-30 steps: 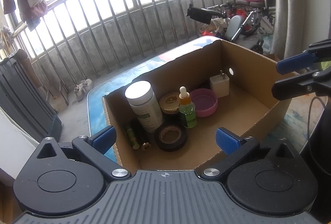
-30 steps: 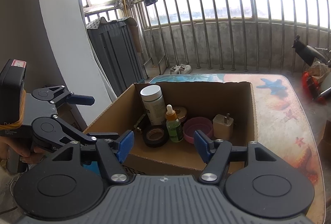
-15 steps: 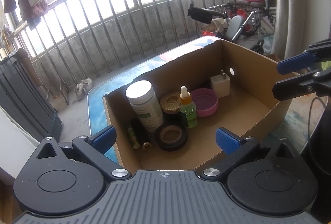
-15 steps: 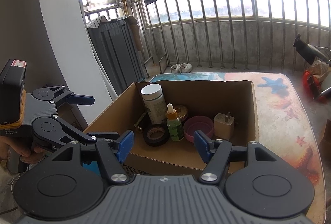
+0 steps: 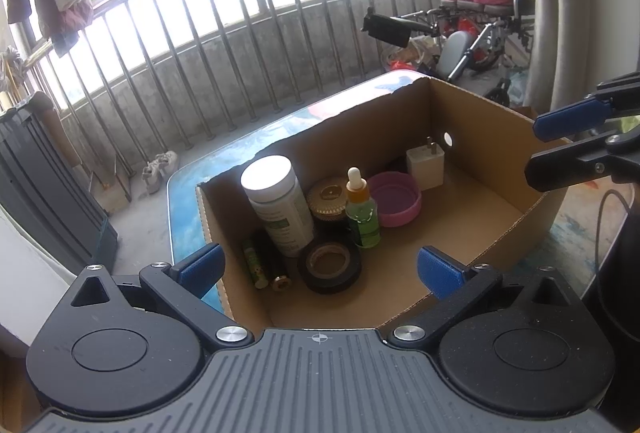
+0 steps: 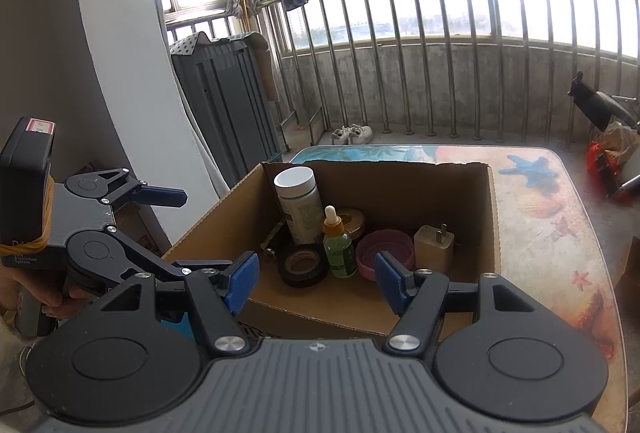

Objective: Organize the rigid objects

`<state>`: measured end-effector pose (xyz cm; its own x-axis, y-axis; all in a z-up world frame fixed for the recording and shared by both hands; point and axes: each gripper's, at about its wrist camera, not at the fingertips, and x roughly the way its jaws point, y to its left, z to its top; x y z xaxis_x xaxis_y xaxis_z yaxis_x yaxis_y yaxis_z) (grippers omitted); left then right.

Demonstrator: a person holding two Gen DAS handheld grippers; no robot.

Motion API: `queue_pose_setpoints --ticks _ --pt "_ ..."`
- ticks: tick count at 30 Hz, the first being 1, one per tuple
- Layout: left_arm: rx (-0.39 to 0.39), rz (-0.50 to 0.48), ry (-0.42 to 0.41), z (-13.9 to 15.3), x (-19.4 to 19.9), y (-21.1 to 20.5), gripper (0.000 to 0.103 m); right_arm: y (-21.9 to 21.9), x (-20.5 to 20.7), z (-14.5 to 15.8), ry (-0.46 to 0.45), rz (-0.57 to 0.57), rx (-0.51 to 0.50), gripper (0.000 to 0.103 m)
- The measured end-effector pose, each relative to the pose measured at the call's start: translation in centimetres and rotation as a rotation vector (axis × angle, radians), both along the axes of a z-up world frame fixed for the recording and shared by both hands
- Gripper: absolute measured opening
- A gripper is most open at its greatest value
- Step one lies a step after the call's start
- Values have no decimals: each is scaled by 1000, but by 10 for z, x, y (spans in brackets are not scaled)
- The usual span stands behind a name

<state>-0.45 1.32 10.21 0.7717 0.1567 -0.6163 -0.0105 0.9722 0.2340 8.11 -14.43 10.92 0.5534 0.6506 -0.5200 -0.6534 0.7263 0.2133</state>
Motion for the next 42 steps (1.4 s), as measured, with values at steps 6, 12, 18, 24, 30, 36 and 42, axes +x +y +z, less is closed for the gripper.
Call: queue_pose_setpoints --ticks 6,12,18,24,30,36,42 --pt "-3 1 3 0 1 1 103 0 2 -1 5 -3 5 67" --pt "-7 -2 8 -2 3 0 103 1 2 -2 12 0 9 67" --pt "-2 -1 -1 0 6 -1 103 0 4 -1 13 -6 15 67" --pt "-2 0 -8 1 7 0 103 -3 7 4 -6 -22 25 70" --pt "-3 11 -7 1 8 2 103 -2 10 4 -7 -23 26 71" --pt "8 10 -14 3 7 2 103 0 11 2 4 -15 29 71" --pt "7 10 -16 4 6 1 103 0 11 1 10 -9 34 71"
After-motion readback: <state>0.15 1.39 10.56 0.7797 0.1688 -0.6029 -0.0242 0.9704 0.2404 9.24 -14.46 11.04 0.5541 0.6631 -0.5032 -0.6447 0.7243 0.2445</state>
